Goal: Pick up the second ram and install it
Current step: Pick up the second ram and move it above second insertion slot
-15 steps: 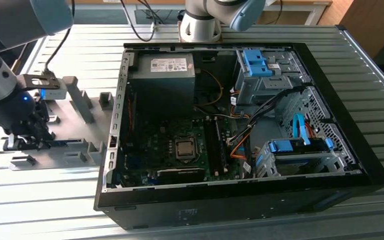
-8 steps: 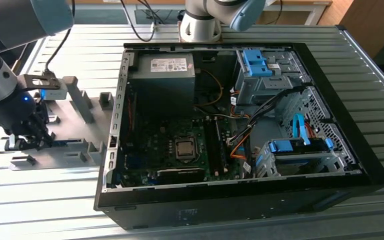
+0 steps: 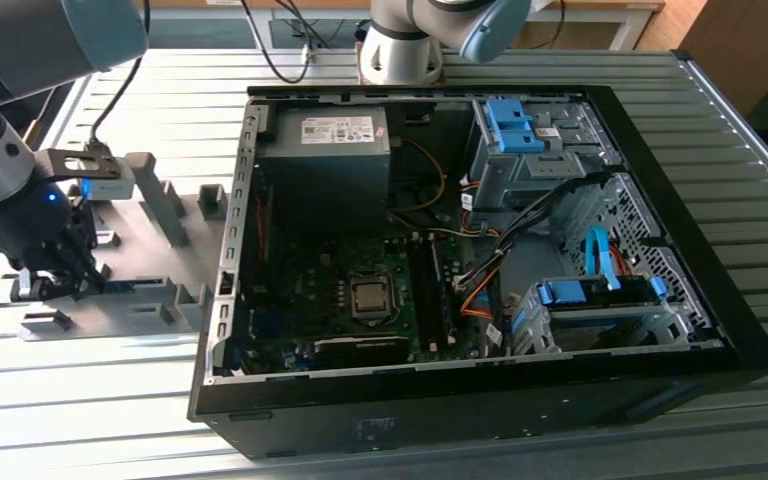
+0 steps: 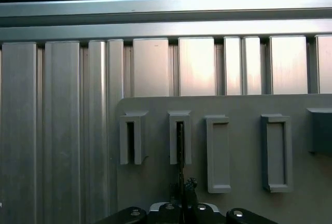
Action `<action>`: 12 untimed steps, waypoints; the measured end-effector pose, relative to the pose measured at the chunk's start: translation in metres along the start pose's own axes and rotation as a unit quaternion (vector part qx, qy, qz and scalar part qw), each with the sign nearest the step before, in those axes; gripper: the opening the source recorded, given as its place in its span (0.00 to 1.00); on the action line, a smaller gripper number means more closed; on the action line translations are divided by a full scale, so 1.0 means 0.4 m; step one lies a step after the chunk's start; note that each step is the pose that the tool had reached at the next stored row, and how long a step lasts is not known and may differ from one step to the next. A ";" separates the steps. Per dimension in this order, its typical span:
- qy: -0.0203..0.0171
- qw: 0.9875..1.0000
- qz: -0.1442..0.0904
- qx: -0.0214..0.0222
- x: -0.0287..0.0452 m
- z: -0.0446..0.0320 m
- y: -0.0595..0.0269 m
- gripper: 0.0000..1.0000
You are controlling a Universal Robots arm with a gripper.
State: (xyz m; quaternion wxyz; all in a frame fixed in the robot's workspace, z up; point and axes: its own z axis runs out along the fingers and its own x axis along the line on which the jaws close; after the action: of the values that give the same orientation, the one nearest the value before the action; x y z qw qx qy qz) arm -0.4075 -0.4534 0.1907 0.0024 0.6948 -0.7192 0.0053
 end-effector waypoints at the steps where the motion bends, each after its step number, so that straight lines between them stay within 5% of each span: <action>1: 0.000 1.000 0.000 0.000 0.000 0.000 0.000 0.20; 2: 0.000 1.000 0.000 0.000 0.000 0.000 0.000 0.14; 12: 0.000 1.000 0.000 0.000 0.000 0.000 0.000 0.14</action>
State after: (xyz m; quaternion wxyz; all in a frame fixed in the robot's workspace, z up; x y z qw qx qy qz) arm -0.4075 -0.4534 0.1907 0.0024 0.6948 -0.7192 0.0053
